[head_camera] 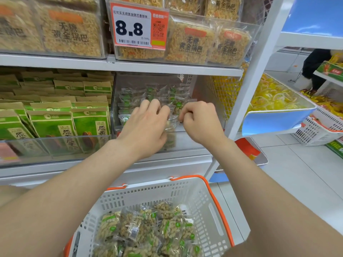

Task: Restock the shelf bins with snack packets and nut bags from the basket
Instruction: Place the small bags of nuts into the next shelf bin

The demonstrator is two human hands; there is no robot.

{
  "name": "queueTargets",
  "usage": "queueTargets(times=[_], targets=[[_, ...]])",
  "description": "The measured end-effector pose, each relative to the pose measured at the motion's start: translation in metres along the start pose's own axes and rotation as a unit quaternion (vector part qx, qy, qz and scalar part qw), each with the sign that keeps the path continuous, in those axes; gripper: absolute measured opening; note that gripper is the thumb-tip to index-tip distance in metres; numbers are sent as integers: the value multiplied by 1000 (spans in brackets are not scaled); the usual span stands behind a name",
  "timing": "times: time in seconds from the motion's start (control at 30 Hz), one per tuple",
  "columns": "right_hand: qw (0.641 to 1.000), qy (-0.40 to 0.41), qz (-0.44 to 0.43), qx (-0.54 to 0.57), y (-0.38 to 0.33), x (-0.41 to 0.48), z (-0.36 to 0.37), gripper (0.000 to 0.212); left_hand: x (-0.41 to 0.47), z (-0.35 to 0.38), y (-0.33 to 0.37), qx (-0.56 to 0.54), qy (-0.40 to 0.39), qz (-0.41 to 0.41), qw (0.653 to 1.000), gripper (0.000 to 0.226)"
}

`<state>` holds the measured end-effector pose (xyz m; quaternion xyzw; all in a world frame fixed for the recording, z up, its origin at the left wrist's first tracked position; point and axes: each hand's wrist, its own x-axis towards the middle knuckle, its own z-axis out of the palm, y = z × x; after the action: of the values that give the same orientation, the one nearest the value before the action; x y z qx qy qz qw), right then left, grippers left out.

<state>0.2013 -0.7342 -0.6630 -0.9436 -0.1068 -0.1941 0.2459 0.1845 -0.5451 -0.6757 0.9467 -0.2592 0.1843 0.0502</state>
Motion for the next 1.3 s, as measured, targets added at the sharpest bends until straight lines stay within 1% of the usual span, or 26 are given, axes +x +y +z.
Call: queueTargets(times=[0.03,0.07,0.13,0.17,0.23,0.27,0.33,0.43,0.53,0.6,0.67,0.77,0.8,0.83,0.87,0.9,0.93,0.97,1.0,1.03,1.07,1.1,1.13,1.23,1.27,1.3], targets=[[999,-26,-18,14,-8,-10,-5,37,-5,-2,1,-6,15,5,1000,30],[997,-65,-34,20,-14,-19,-7,37,-10,-4,2,-20,8,5,1000,26],[985,-161,-56,4,-22,-38,-3,34,-21,-6,2,-45,-52,-10,998,21],[975,-213,-59,-9,-24,-47,3,33,-27,-6,1,-35,-86,-11,996,18],[947,-314,-55,-40,-25,-65,23,29,-39,-1,-2,22,-126,25,992,10],[932,-354,-55,-58,-25,-73,36,28,-45,3,-2,45,-142,45,988,9],[902,-418,-58,-92,-24,-89,63,30,-54,9,-3,65,-193,62,977,16],[866,-478,-68,-132,-25,-107,102,29,-63,19,-9,84,-310,58,945,27],[827,-529,-100,-164,-31,-123,141,18,-72,36,-19,82,-441,38,893,40],[812,-544,-119,-176,-36,-133,169,23,-77,47,-22,79,-489,32,868,41],[802,-561,-114,-170,-42,-140,194,34,-80,55,-22,68,-505,23,860,39],[791,-582,-119,-147,-53,-147,227,32,-79,67,-26,38,-493,11,869,28],[791,-586,-115,-136,-57,-150,239,32,-79,69,-28,36,-485,9,873,21],[789,-594,-95,-126,-58,-153,252,33,-79,71,-31,34,-480,8,877,21],[791,-599,-67,-108,-61,-157,263,31,-79,71,-32,34,-479,6,877,26],[793,-602,-24,-90,-62,-164,275,23,-80,70,-35,36,-481,3,876,31],[794,-604,17,-71,-63,-172,285,8,-80,69,-37,39,-483,0,875,34],[794,-603,61,-46,-63,-180,294,12,-81,69,-39,43,-485,-1,874,35],[787,-608,101,-21,-65,-187,300,18,-81,69,-41,43,-486,-1,873,35],[777,-614,137,14,-67,-194,303,17,-82,68,-43,43,-489,-1,871,35],[773,-608,172,50,-67,-200,305,25,-82,68,-45,44,-492,-1,869,36],[775,-593,198,92,-65,-205,307,35,-83,69,-46,44,-494,-1,868,36],[778,-572,226,131,-65,-208,308,37,-83,68,-47,42,-495,-3,868,36],[771,-489,327,246,-67,-209,309,27,-81,66,-47,37,-487,-10,872,35],[768,-468,351,263,-68,-208,310,20,-80,66,-47,34,-481,-10,876,35],[765,-444,366,290,-69,-208,310,8,-79,64,-46,32,-478,-9,878,34]])
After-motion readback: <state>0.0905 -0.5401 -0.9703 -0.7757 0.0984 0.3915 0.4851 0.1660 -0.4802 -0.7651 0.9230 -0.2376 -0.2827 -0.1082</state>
